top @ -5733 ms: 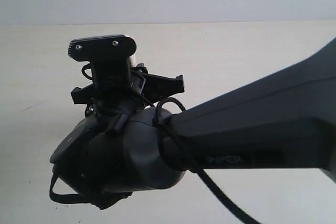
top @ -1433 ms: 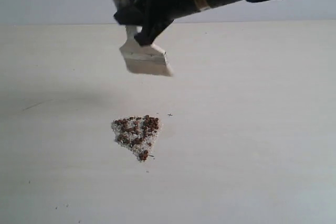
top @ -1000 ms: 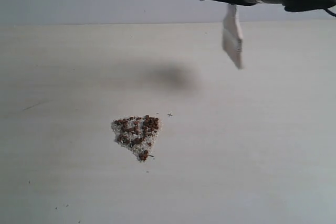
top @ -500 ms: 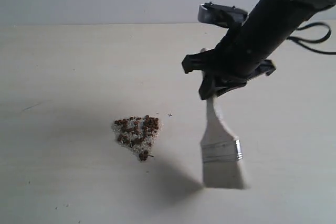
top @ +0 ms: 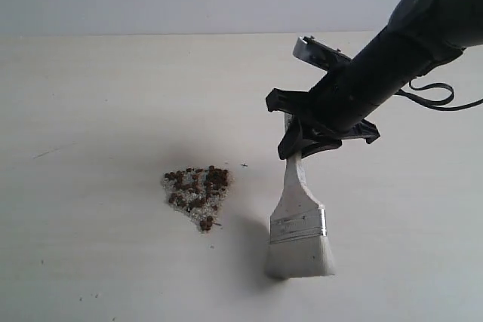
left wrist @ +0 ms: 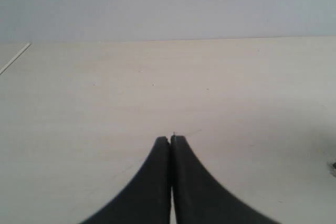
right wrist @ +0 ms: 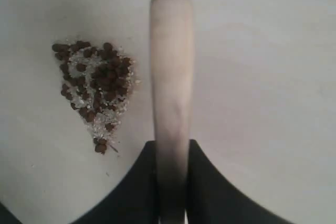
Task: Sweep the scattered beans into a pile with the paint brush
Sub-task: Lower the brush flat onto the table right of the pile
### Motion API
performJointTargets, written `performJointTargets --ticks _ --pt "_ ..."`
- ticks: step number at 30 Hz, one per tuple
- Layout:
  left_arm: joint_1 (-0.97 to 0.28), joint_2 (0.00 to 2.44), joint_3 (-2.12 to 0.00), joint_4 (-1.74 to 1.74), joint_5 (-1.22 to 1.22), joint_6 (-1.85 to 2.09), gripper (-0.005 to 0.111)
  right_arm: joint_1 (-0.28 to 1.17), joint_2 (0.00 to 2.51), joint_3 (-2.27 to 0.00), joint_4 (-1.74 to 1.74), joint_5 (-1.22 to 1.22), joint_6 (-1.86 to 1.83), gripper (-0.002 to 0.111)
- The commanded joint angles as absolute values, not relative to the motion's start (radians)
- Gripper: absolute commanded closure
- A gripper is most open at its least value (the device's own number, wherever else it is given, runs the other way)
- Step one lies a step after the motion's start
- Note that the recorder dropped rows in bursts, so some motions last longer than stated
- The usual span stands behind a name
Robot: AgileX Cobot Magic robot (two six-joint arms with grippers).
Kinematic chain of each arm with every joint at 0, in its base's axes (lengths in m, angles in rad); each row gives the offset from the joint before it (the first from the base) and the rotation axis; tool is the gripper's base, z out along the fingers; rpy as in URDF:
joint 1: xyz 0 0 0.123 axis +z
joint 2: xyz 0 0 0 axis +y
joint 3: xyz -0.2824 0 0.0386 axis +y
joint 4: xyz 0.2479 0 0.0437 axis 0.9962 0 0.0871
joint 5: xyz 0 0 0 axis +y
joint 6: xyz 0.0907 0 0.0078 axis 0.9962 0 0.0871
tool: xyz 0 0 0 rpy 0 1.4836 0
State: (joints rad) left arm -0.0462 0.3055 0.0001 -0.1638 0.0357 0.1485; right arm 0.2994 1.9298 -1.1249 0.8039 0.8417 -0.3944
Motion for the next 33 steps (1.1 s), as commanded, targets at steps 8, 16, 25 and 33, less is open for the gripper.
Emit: performJointTargets --ticks 8,16,25,33 --pt "-0.048 0.302 0.0 -0.168 0.032 0.151 0.107 0.153 2.059 -1.122 1.12 1.015 -0.818 0.108" --pt "-0.048 0.302 0.0 -0.168 0.032 0.151 0.107 0.145 2.133 -1.122 1.176 1.049 -0.907 0.108" --pt "-0.048 0.302 0.0 -0.168 0.032 0.151 0.107 0.145 2.153 -1.122 1.171 0.996 -0.912 0.107" --pt "-0.048 0.302 0.0 -0.168 0.032 0.151 0.107 0.145 2.146 -1.124 1.176 0.955 -0.911 0.077"
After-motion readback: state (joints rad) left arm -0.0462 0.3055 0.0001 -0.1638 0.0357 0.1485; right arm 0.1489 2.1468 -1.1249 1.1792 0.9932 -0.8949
